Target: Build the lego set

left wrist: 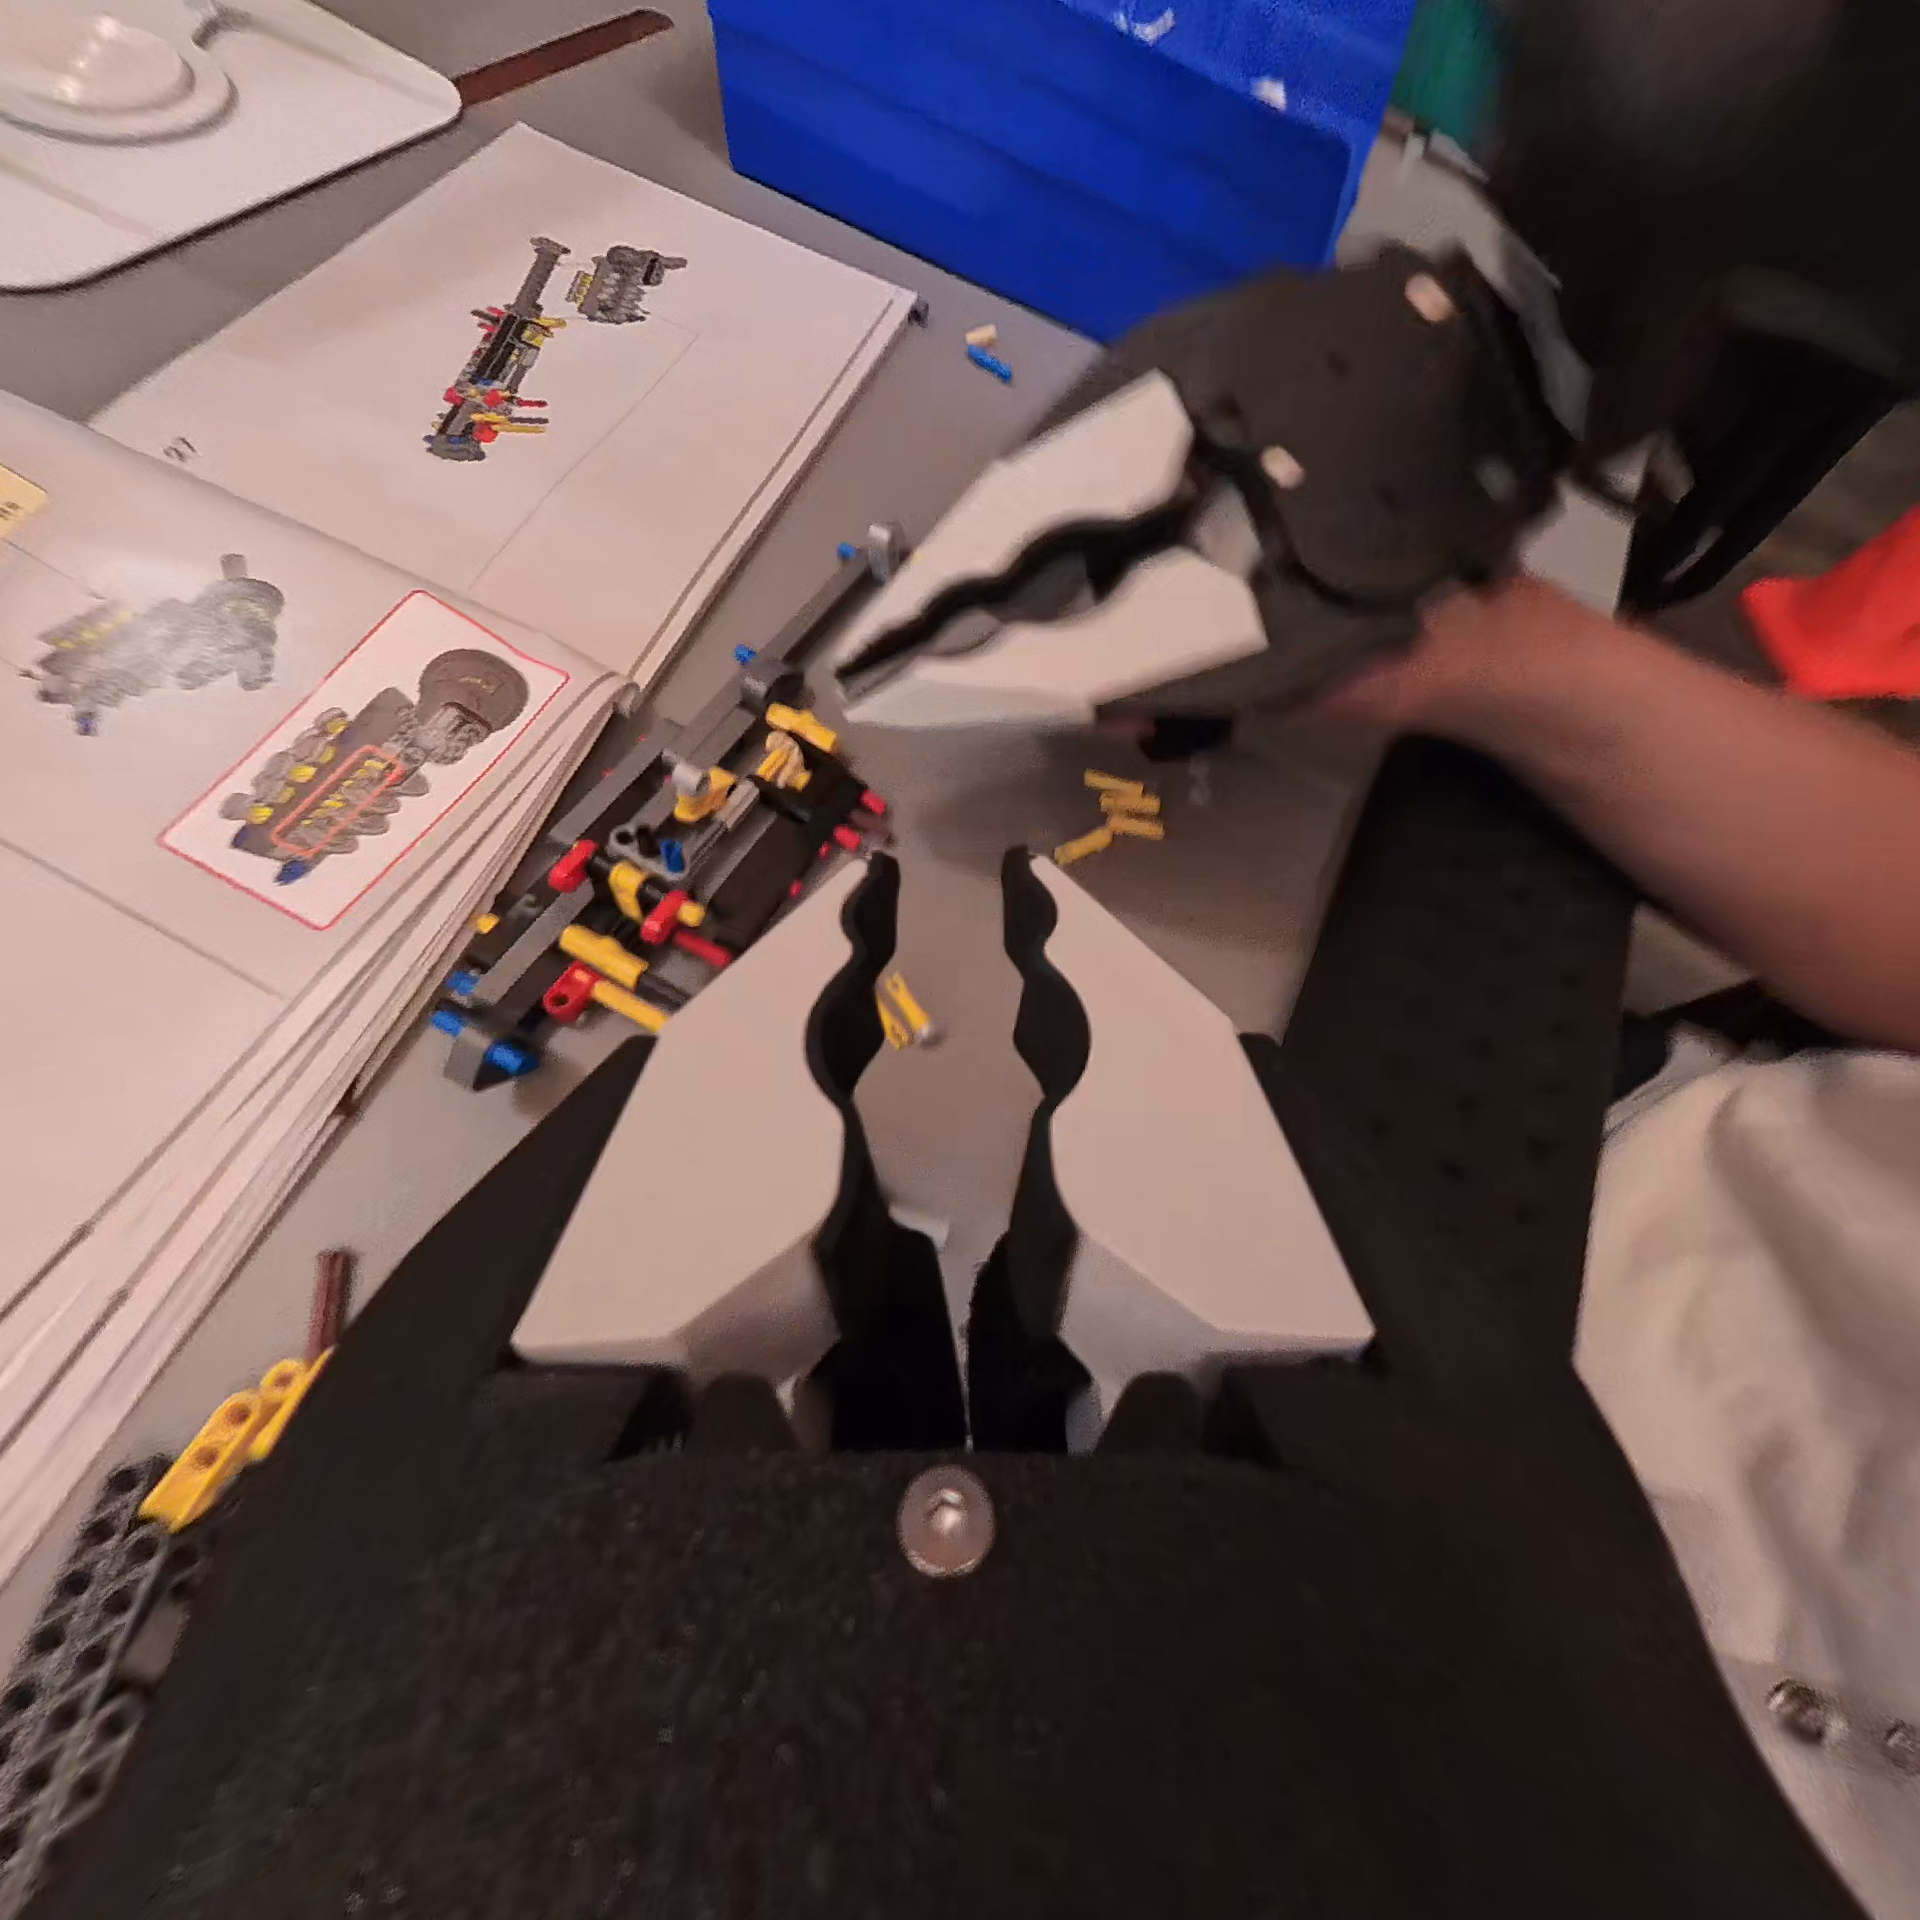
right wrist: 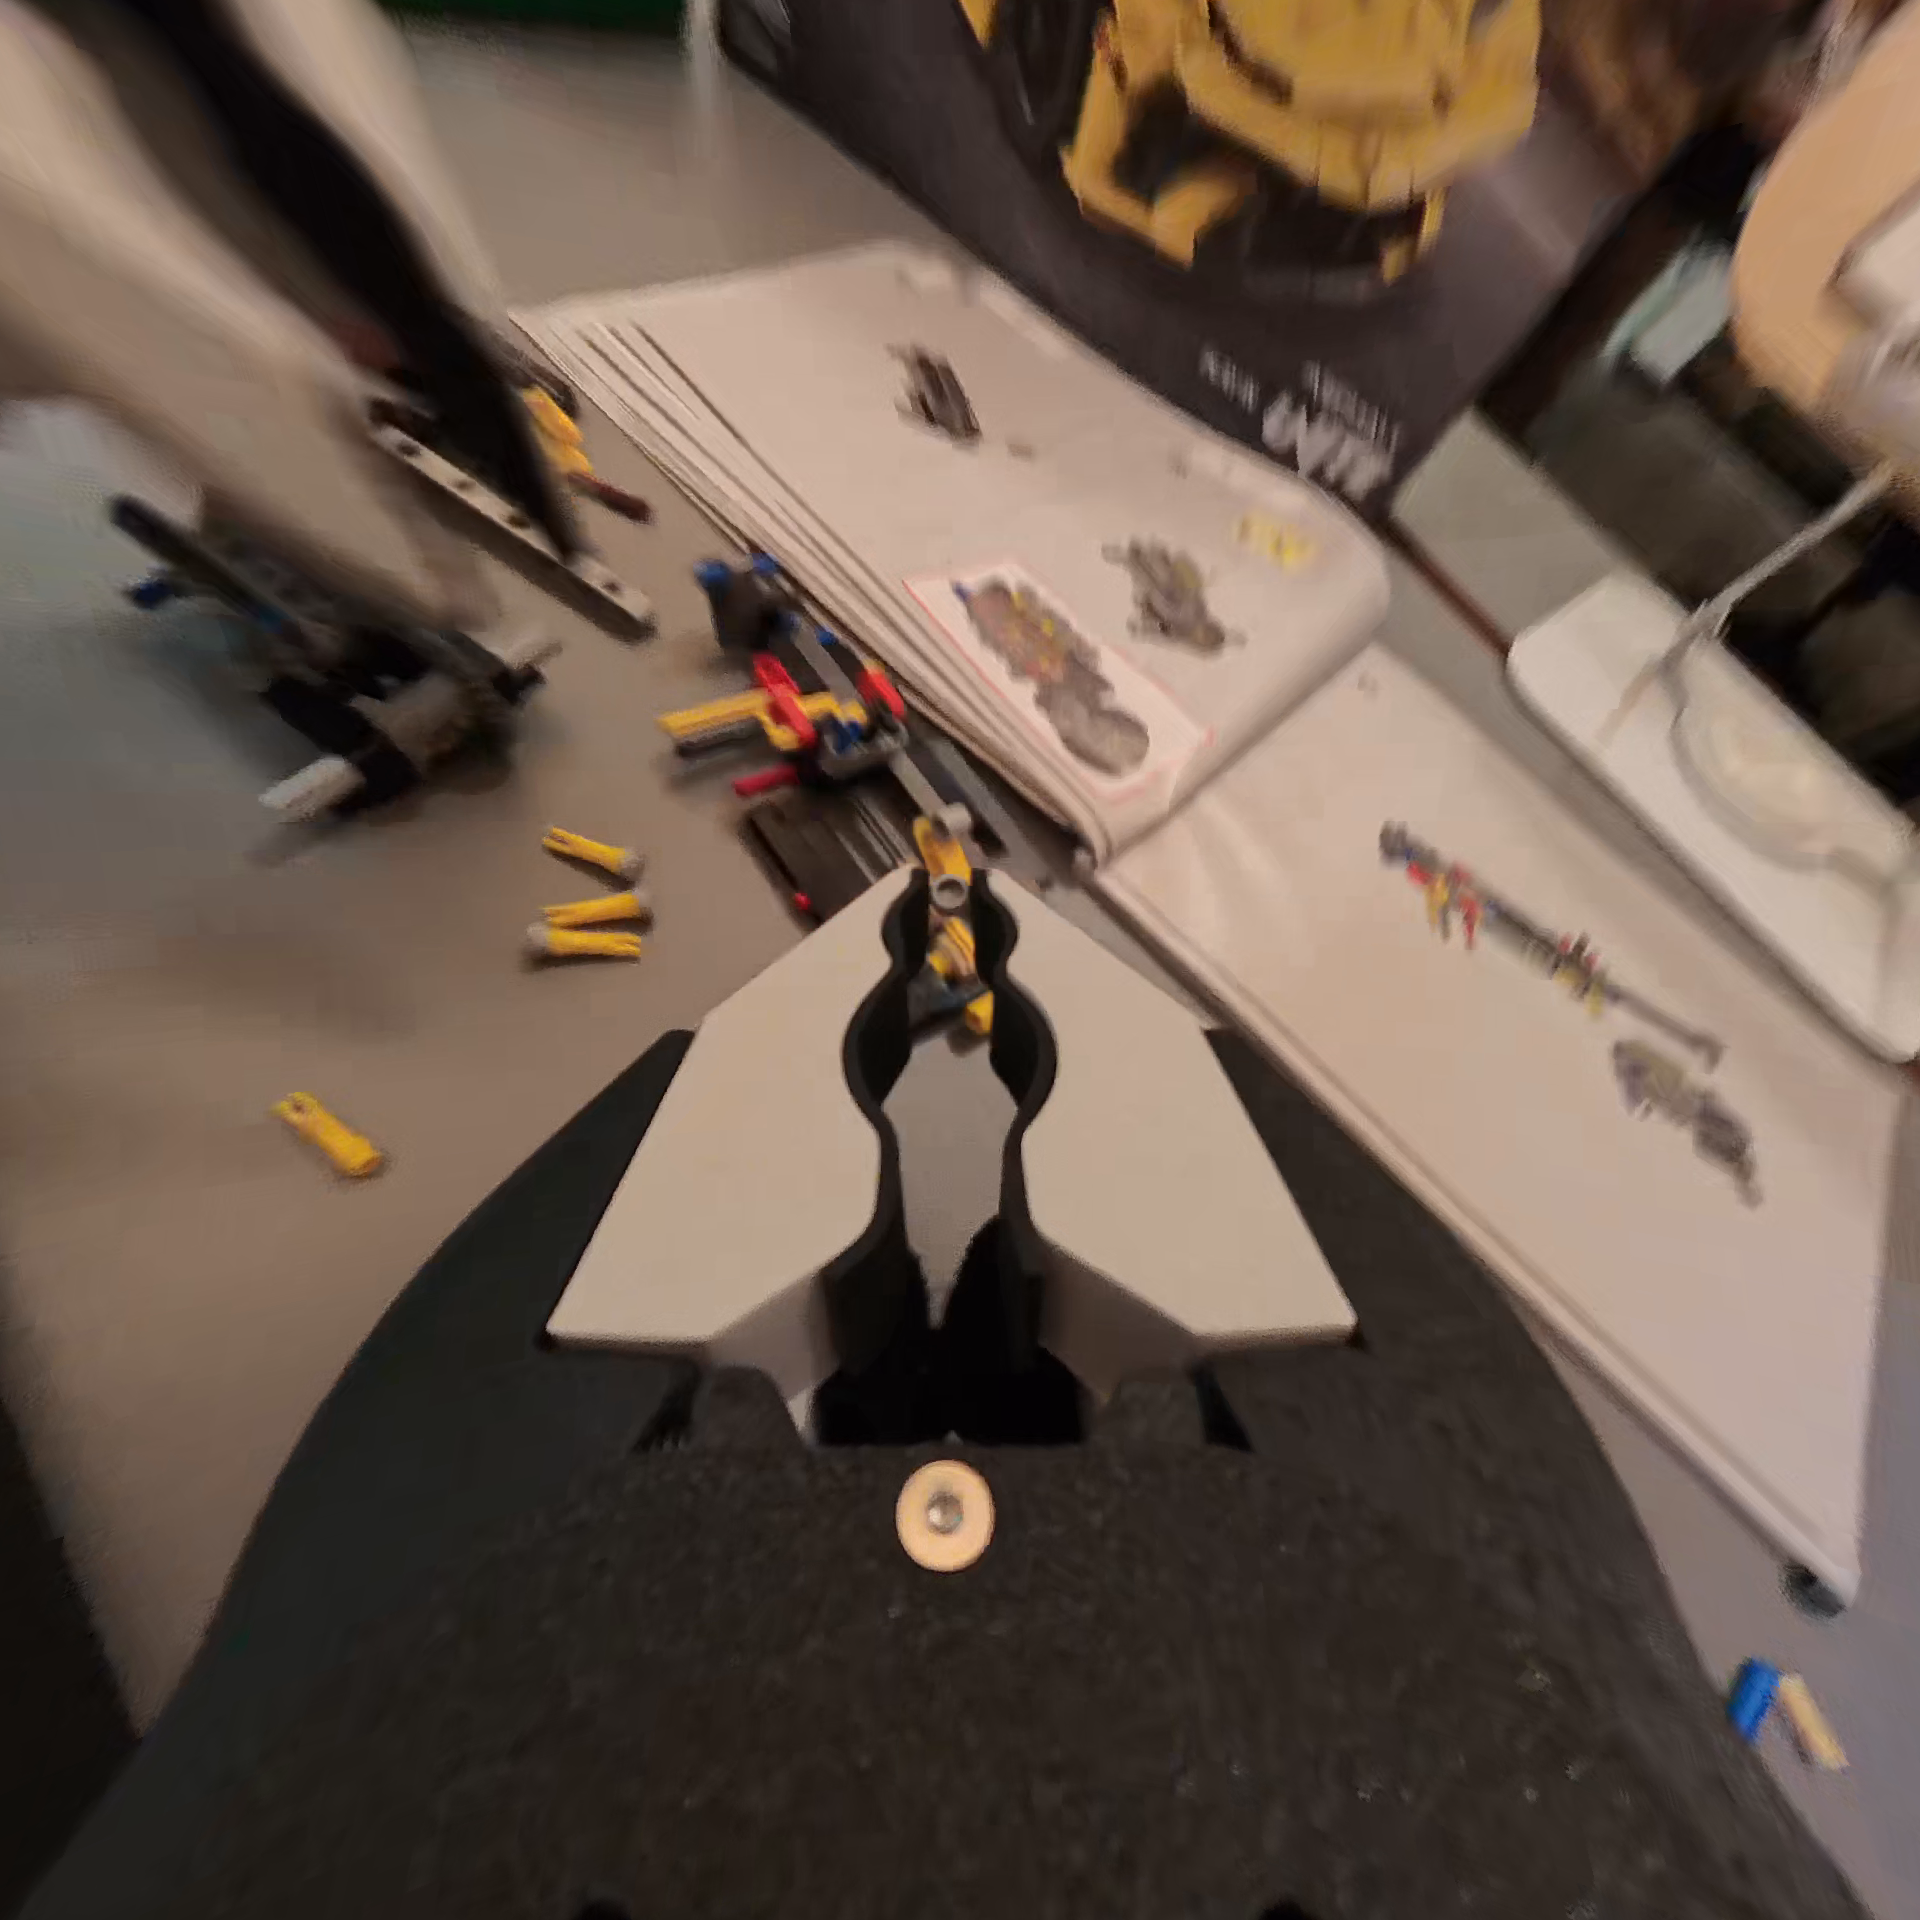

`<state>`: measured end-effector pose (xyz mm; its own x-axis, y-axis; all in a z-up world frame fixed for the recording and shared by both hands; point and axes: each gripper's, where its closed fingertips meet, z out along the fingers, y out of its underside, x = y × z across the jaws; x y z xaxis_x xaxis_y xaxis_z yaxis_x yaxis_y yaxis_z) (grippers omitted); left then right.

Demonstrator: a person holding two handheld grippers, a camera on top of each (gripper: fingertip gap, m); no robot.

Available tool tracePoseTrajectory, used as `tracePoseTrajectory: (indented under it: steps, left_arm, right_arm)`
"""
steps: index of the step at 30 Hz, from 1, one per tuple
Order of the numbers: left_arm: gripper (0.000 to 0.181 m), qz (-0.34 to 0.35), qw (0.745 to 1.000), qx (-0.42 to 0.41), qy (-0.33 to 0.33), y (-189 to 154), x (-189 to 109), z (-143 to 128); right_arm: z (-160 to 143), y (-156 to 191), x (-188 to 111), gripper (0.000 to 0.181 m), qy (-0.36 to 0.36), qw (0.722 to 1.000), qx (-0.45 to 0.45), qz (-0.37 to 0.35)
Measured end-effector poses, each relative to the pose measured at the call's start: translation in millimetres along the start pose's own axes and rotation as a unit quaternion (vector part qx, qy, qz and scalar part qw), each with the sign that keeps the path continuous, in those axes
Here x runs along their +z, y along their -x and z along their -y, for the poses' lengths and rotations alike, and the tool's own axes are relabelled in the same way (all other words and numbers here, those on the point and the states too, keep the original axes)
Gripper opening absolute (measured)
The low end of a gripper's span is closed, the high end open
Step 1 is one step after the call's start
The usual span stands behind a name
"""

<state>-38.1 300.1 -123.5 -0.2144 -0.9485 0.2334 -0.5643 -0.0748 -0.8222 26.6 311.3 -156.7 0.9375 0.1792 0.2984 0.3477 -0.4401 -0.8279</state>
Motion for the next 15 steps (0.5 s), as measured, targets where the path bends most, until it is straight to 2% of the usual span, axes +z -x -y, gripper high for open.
tracePoseTrajectory:
  steps: [4,7,9,15]
  left_arm:
    - [0.010,-0.071,0.994,-0.084,-0.001,3,13,21]
    - [0.011,-0.199,0.967,-0.160,-0.008,-20,10,32]
    - [0.015,-0.242,0.950,-0.195,-0.012,-26,5,33]
    - [0.016,-0.244,0.948,-0.206,-0.015,-25,-3,29]
  right_arm:
    - [37,24,-26,0.007,-0.082,0.993,-0.079,-0.010]
    - [54,37,-40,0.007,-0.117,0.990,-0.079,0.006]
    - [59,36,-47,0.007,-0.127,0.989,-0.077,0.006]
    - [65,38,-54,0.007,-0.153,0.986,-0.056,0.031]
